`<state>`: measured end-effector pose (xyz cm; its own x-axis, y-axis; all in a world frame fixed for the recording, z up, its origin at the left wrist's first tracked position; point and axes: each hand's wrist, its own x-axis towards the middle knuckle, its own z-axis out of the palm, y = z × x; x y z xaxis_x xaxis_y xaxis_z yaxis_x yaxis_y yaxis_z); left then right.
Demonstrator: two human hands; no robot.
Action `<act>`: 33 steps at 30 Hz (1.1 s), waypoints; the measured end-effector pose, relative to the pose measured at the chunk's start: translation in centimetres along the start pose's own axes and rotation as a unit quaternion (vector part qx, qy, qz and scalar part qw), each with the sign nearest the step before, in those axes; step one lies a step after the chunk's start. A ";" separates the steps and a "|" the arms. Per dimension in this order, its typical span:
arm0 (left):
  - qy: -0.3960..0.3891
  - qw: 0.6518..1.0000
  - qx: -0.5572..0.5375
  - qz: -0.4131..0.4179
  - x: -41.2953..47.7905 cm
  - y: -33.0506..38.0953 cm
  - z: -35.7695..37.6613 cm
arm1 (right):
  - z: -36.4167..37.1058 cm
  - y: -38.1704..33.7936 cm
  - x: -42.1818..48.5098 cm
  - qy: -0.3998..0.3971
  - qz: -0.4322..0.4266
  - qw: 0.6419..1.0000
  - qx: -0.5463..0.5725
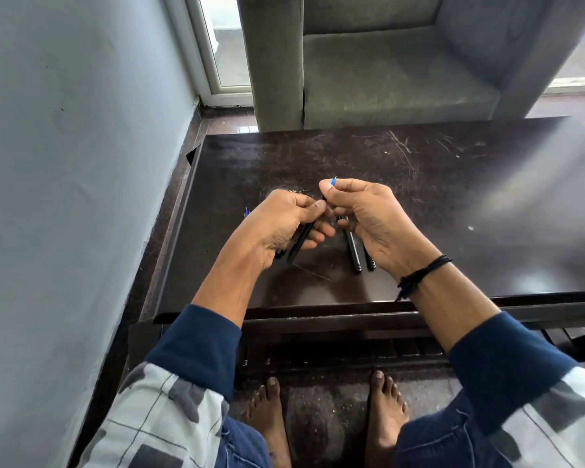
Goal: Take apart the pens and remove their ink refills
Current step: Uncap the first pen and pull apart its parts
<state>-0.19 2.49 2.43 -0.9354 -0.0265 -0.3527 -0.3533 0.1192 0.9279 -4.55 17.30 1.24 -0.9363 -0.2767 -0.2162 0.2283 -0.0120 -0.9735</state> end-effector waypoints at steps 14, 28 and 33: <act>0.017 1.000 0.006 0.003 0.0 0.0 0.0 | 0.1 -0.2 -0.2 0.014 0.012 1.000 0.010; 0.019 1.000 0.011 0.007 0.0 0.0 0.0 | 0.1 -0.2 -0.2 0.012 0.009 1.000 0.024; 0.018 1.000 0.016 0.012 0.0 0.0 0.0 | 0.2 0.0 -0.3 0.011 0.007 1.000 -0.003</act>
<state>-0.19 2.51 2.47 -0.9436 -0.0588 -0.3257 -0.3309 0.1524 0.9313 -4.21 17.21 1.35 -0.9387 -0.2555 -0.2312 0.2396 -0.0015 -0.9709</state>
